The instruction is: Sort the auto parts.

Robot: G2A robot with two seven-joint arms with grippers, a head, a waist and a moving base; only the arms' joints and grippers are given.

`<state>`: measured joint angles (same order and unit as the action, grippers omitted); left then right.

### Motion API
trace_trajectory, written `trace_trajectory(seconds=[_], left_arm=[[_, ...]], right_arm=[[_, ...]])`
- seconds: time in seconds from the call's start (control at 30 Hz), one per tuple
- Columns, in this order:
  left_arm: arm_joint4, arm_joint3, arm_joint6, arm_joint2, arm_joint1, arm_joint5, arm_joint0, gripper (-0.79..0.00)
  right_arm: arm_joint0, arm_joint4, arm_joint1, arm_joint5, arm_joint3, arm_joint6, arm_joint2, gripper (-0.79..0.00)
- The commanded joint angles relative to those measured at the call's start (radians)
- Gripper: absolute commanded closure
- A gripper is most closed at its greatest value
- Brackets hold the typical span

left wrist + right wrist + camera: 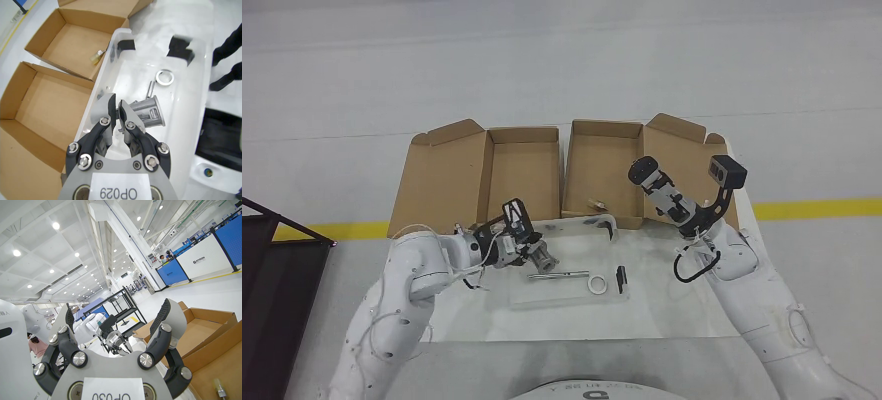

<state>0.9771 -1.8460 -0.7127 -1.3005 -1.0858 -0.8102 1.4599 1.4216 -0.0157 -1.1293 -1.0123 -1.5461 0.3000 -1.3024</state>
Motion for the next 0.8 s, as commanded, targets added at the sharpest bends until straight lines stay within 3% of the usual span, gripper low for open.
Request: trace_trajectory(seconds=[0.0,0.17,0.27,0.57,0.77], left_arm=[[-0.235,0.033,-0.124,-0.003,0.005,0.024,-0.039,0.0],[-0.682,0.132,-0.401,-0.002,0.022,0.125,-0.147,0.0],[-0.89,0.181,-0.504,0.015,0.031,0.207,-0.2,0.0],[-1.317,0.332,-0.704,0.026,0.057,0.41,-0.297,0.0],[-1.495,0.424,-0.744,0.026,0.056,0.512,-0.333,0.0]], right_arm=[[0.0,0.0,0.0,0.0,0.0,0.0,0.0,-0.785],[0.0,0.0,0.0,0.0,0.0,0.0,0.0,-0.785],[0.0,0.0,0.0,0.0,0.0,0.0,0.0,-0.785],[0.0,0.0,0.0,0.0,0.0,0.0,0.0,-0.785],[0.0,0.0,0.0,0.0,0.0,0.0,0.0,-0.785]])
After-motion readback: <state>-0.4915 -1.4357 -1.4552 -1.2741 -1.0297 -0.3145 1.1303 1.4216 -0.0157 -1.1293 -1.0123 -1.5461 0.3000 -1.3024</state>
